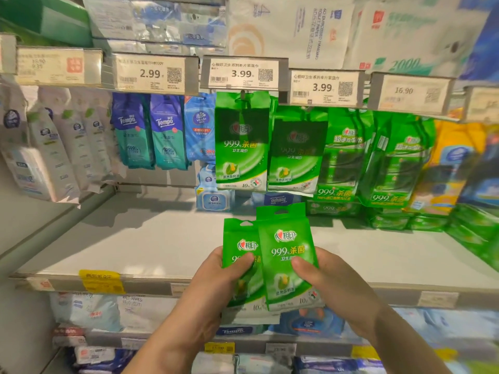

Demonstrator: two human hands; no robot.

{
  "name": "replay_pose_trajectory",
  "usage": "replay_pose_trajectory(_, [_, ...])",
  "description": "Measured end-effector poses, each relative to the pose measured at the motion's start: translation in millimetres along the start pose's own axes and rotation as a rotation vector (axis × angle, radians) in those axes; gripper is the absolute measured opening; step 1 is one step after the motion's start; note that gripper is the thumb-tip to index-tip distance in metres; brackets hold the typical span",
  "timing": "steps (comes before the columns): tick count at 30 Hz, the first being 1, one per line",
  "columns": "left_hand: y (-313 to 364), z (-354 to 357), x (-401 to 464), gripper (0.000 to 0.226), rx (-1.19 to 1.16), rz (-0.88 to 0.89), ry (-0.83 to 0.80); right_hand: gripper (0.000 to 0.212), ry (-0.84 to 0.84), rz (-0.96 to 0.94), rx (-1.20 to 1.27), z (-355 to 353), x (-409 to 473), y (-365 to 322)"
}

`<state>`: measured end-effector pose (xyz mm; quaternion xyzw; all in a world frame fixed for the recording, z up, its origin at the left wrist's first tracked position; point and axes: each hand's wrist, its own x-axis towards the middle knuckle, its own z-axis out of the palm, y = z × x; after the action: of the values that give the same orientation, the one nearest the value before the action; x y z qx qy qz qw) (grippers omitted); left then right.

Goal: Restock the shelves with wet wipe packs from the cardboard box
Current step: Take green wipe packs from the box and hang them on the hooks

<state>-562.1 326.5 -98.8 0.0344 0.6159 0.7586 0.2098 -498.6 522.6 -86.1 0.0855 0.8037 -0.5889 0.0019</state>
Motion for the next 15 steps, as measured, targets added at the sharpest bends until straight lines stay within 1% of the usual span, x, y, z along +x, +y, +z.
replay_pose_trajectory(4, [1.0,4.3,2.3,0.024,0.058,0.009,0.012,0.014,0.109,-0.118,-0.146,-17.4,-5.8,0.2])
replay_pose_trajectory(9, [4.2,10.1,2.1,0.023,0.081,0.04,0.022,0.013,0.247,-0.323,-0.123,-28.2,-4.9,-25.0])
replay_pose_trajectory(11, [5.0,11.0,2.0,0.022,0.077,0.045,0.034,0.019,0.279,-0.396,-0.076,-28.3,-1.2,-40.7])
replay_pose_trajectory(12, [5.3,11.1,1.6,0.022,0.071,0.046,0.039,0.02,0.287,-0.421,-0.039,-28.7,1.6,-47.0])
replay_pose_trajectory(15, [6.4,10.9,-0.3,0.023,0.048,0.046,0.044,0.014,0.308,-0.465,-0.006,-30.4,10.3,-64.9])
